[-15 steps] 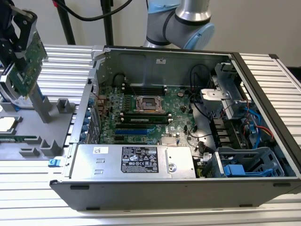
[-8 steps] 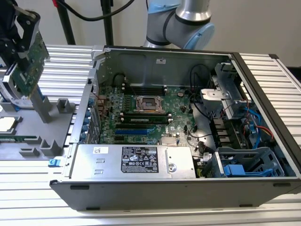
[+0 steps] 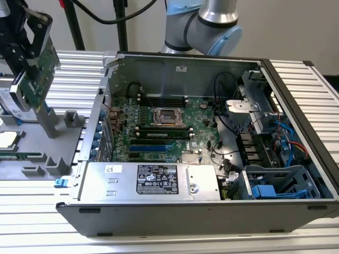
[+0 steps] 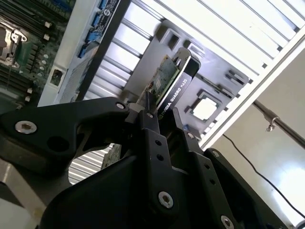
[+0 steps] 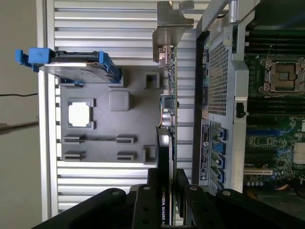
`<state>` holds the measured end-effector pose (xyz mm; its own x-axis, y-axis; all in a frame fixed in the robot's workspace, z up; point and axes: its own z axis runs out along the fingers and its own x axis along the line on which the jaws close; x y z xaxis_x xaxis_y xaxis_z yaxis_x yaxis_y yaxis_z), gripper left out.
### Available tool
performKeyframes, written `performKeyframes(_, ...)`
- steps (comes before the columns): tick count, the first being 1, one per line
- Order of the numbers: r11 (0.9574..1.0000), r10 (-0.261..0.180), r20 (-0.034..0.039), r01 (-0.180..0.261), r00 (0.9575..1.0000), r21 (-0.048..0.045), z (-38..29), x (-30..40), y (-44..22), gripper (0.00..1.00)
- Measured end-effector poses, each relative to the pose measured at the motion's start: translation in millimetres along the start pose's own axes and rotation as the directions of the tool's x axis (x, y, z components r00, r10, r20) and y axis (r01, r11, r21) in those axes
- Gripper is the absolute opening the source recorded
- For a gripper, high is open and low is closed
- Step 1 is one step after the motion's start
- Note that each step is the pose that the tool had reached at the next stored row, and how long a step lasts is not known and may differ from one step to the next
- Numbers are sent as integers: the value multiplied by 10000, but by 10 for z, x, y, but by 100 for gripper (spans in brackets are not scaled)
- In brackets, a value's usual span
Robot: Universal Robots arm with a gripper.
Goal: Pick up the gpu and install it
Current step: 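Pick up the gpu and move the gpu toward the slot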
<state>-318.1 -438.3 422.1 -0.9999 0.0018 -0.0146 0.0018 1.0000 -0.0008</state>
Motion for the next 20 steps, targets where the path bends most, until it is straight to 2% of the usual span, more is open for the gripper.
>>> performKeyframes(8,10000,0,-91,0,10000,1,1,-100,0,0)
performKeyframes(20,10000,0,-97,0,10000,1,4,-286,0,0)
